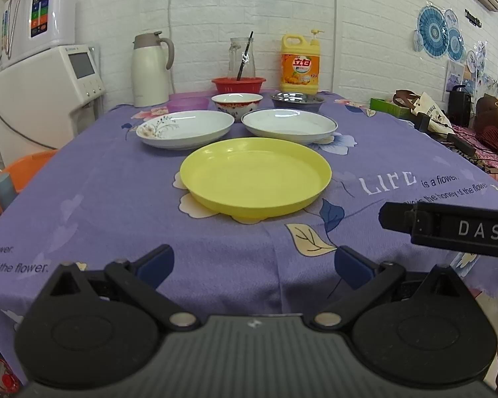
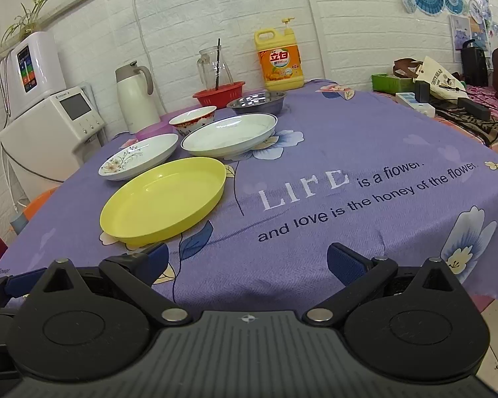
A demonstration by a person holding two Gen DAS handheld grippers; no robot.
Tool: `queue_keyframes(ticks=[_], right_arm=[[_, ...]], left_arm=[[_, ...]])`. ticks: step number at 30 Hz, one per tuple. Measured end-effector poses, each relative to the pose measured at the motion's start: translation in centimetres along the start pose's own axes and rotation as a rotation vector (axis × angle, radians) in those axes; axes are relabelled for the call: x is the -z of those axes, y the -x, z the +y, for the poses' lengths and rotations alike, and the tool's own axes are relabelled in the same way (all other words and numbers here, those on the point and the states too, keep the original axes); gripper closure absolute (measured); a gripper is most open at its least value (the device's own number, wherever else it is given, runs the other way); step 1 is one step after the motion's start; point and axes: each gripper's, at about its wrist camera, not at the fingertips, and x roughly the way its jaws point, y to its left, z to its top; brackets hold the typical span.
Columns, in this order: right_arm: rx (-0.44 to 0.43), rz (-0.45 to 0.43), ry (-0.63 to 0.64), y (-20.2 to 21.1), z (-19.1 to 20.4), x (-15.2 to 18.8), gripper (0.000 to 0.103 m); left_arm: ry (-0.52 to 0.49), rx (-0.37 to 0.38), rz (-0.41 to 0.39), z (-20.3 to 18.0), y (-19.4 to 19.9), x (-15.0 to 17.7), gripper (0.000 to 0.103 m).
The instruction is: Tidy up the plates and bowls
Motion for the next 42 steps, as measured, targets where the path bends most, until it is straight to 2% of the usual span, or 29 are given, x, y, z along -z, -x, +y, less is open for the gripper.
queue_keyframes(ticks=[11,14,16,21,27,31,35,42], right_arm=[[-0.001,0.000,0.001,0.0,0.0,0.1,0.000],[-0.003,-0.009,-0.004,0.1,-0.3,-0.1,0.000],[-0.006,-0.021,-0.023,0.2,-0.8,-0.5,0.000],[0.042,-0.041,-0.062,-0.2,-1.8,-1.7,0.000],[0.009,0.039,-0.034,-2.8,-0.8,-2.3,0.000],[-0.001,0.063,0.037,-4.5,0.9,-3.3,0.000],[0.003,0.069,0.118,-6.6,2.4,-4.7,0.000],[-0.014,0.157,0.188,-11.9,3.4,-5.7,0.000]], left_arm=[[0.013,0.026,0.006,0.4,-0.2,-0.1,0.000],[0.040,0.041,-0.013,1.5,0.1,-0.8,0.000],[0.062,0.020,-0.035,2.4,0.0,-1.3,0.000],[0.165,0.055,-0.012,5.2,-0.9,-2.2,0.000],[0.210,0.015,0.039,6.7,-3.0,-3.1,0.000],[0.247,0.010,0.059,8.4,-4.5,-4.4,0.000],[0.263,0.022,0.076,9.5,-6.7,-6.0,0.000],[0.256,0.038,0.115,9.8,-11.0,-8.0,0.000]])
